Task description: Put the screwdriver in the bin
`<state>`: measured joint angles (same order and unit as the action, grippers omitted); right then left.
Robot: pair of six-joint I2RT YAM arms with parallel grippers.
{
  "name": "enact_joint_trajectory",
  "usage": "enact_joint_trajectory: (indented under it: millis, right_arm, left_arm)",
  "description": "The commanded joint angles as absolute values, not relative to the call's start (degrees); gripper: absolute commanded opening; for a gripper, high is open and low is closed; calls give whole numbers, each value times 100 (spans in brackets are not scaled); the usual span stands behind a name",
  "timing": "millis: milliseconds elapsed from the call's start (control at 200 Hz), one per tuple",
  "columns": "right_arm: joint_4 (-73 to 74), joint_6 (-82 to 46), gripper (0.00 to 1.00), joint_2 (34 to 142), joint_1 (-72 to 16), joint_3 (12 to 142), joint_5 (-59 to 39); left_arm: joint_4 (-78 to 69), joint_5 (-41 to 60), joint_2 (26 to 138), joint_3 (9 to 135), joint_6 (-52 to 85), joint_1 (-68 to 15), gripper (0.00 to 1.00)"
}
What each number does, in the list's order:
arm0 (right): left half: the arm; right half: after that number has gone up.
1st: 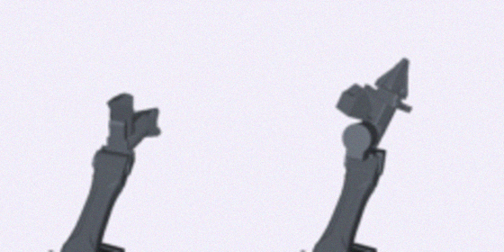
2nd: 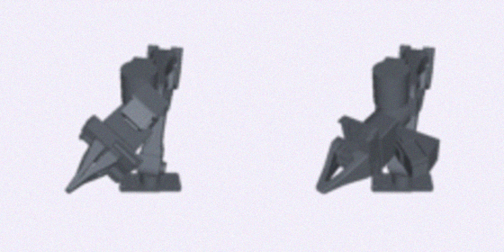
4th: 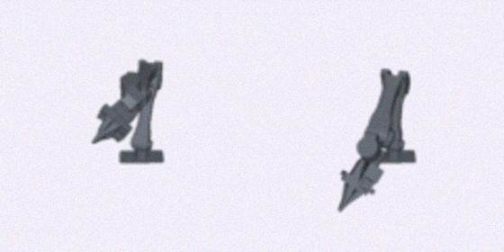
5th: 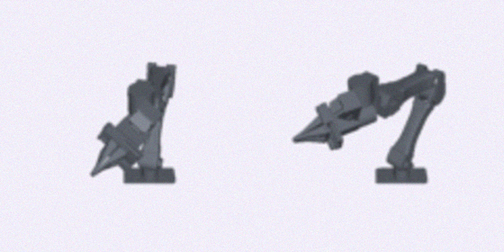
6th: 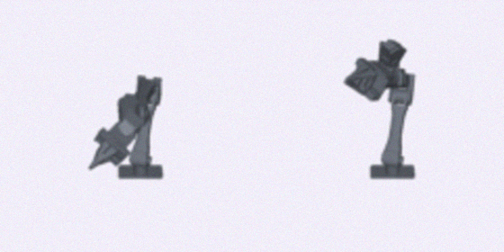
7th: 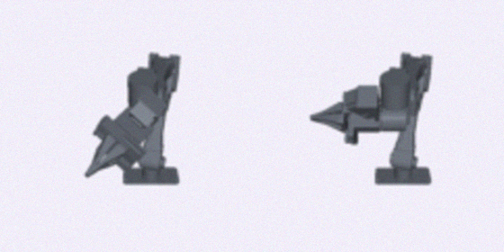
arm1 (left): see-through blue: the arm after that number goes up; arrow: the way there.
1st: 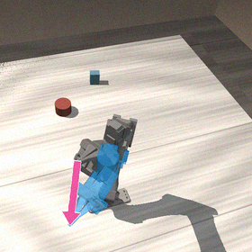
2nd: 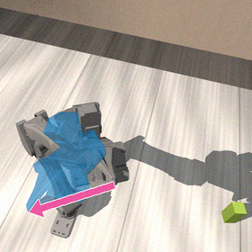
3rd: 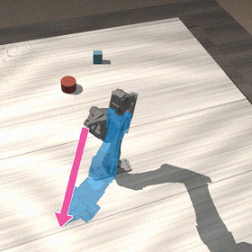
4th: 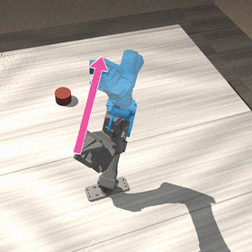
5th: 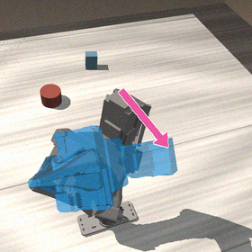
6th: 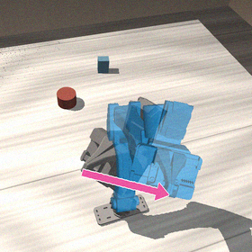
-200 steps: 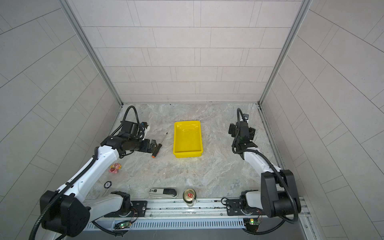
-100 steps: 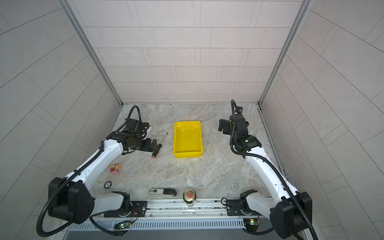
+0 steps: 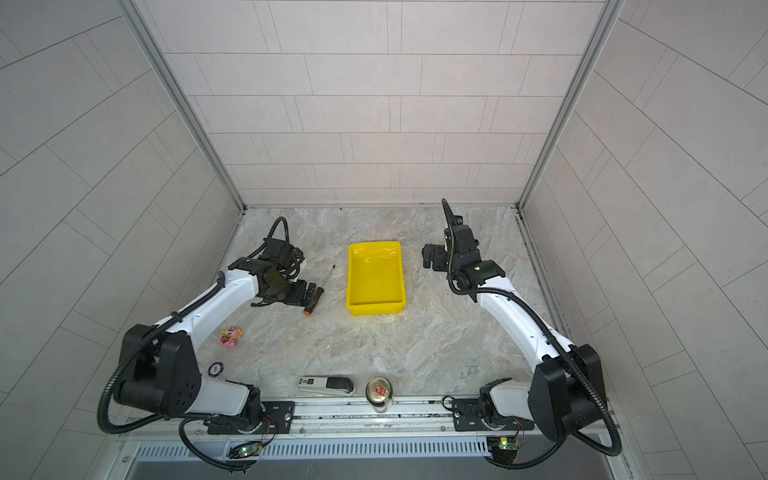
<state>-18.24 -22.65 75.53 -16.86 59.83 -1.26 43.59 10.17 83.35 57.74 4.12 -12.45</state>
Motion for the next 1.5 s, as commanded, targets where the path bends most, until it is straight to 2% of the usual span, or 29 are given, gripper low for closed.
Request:
enact_joint_trajectory:
  millis: [0,305,420,626,866,1051,1231,1401,1496]
  right_arm:
    - [-1841,-2340,100,7623,-1813,6133,-771]
    - [-1940,-2149,100,7637,-2034,6346,-1779]
    - [-2122,-1908,99,7619,-2082,6537,-2178]
    - [-2605,-1445,100,7537,-2241,6714,-2453]
    - [-2899,-1163,100,7140,-2241,6284,-3178]
    - [-3061,-965,100,6706,-2229,5995,-3634]
    - [-3628,-549,99,6416,-2232,5963,-4322]
    - [-3805,-667,99,6036,-2193,5791,-3938]
    - [-3864,-688,100,5827,-2137,5694,-3789]
  left_arm:
    - [4540,839,8464,5899,420,-1307,100]
    - [4501,550,8626,5963,654,-1458,100]
    - [4896,340,8923,6283,1060,-1505,100]
    - [4590,-151,8873,6302,1274,-1852,100]
    - [4298,96,9184,6328,1458,-1894,100]
    - [3982,-329,9383,6335,1570,-1939,99]
    - [3680,-336,9606,6340,1595,-2012,94]
    - [3424,-233,9694,6247,1563,-2047,82]
    - [3282,-280,9729,6171,1553,-2041,79]
